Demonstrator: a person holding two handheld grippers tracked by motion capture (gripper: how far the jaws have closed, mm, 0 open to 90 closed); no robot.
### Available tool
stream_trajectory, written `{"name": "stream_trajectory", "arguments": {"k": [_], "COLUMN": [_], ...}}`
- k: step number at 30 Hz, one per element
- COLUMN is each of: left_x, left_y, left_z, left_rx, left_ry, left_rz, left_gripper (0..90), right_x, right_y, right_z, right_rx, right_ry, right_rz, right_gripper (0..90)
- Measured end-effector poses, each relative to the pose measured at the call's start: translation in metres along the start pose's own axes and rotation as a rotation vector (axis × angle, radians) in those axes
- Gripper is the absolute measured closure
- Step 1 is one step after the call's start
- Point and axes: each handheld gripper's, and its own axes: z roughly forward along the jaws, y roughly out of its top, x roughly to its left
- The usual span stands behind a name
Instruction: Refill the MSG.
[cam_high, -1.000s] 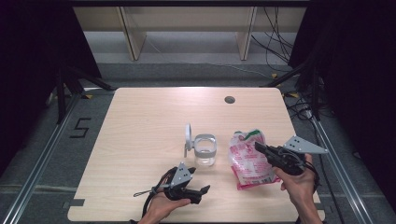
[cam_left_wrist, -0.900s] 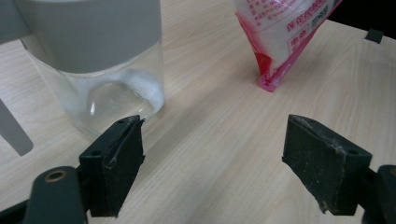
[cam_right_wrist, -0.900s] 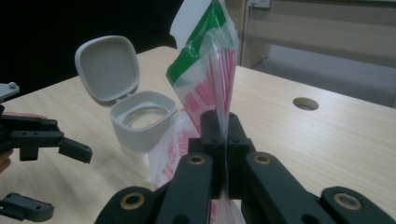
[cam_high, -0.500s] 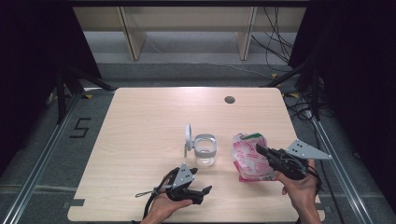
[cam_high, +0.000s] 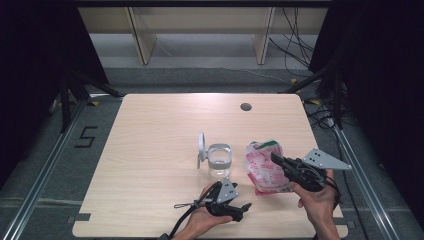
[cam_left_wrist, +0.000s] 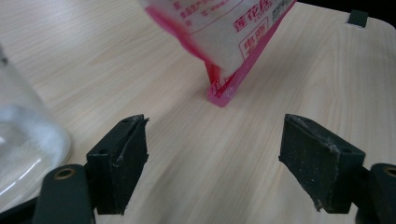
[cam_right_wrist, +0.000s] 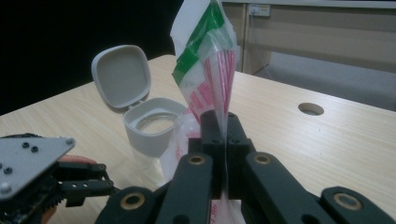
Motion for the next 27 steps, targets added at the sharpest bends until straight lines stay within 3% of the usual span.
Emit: {"name": "stream_trajectory", "arguments": {"k": [2, 3, 4, 5, 8, 10, 11, 12, 14, 19, 21, 22, 23, 24, 25, 26, 27], "left_x": [-0.001, -0.004, -0.005, -0.005, -0.006, -0.006, -0.007, -0.007, -0.008, -0.008, -0.008, -0.008, -0.007, -0.007, -0.008, -0.009, -0.011], "left_y": [0.003, 0.004, 0.005, 0.006, 0.007, 0.009, 0.012, 0.012, 0.015, 0.024, 0.026, 0.026, 0.025, 0.025, 0.024, 0.024, 0.023], "left_z": [0.003, 0.007, 0.008, 0.01, 0.014, 0.017, 0.019, 0.019, 0.021, 0.023, 0.025, 0.026, 0.029, 0.029, 0.031, 0.031, 0.032], "left_rx": [0.016, -0.014, -0.003, -0.001, -0.004, -0.01, -0.012, -0.012, -0.017, -0.038, -0.049, -0.054, -0.055, -0.055, -0.06, -0.061, -0.074], "left_ry": [0.024, 0.006, 0.01, 0.011, 0.017, 0.019, 0.035, 0.035, 0.046, 0.086, 0.1, 0.107, 0.112, 0.112, 0.098, 0.117, 0.115], "left_rz": [0.01, -0.019, -0.016, -0.009, -0.017, -0.019, -0.025, -0.025, -0.027, -0.015, -0.015, -0.018, -0.017, -0.017, -0.014, 0.005, 0.012], "left_gripper": [22.9, 22.9, 22.9, 22.7, 21.7, 22.0, 22.1, 22.2, 22.2, 31.9, 36.5, 39.0, 40.0, 41.0, 44.9, 49.4, 51.7], "right_x": [0.003, 0.003, 0.002, 0.005, 0.009, 0.007, 0.01, 0.007, 0.008, 0.016, 0.019, 0.021, 0.02, 0.023, 0.022, 0.022, 0.025], "right_y": [0.001, 0.001, 0.002, 0.002, 0.009, 0.013, 0.015, 0.018, 0.021, 0.033, 0.035, 0.036, 0.036, 0.035, 0.035, 0.036, 0.035], "right_z": [0.001, 0.001, 0.001, 0.002, 0.001, 0.003, 0.002, 0.003, 0.003, 0.003, 0.006, 0.007, 0.01, 0.01, 0.012, 0.014, 0.014], "right_rx": [0.007, 0.007, -0.003, 0.008, 0.001, -0.018, -0.005, -0.031, -0.035, -0.042, -0.045, -0.035, -0.052, -0.034, -0.037, -0.043, -0.026], "right_ry": [0.006, 0.006, -0.001, 0.017, 0.015, 0.02, 0.024, 0.035, 0.032, 0.051, 0.049, 0.051, 0.071, 0.069, 0.072, 0.08, 0.072], "right_rz": [0.021, 0.021, 0.001, 0.036, 0.038, -0.003, 0.035, 0.002, 0.001, 0.005, -0.021, -0.006, -0.026, 0.0, -0.021, -0.037, -0.002], "right_gripper": [90.0, 90.0, 90.0, 90.0, 90.0, 90.0, 90.0, 90.0, 90.0, 90.0, 90.0, 90.0, 90.0, 90.0, 90.0, 90.0, 90.0]}}
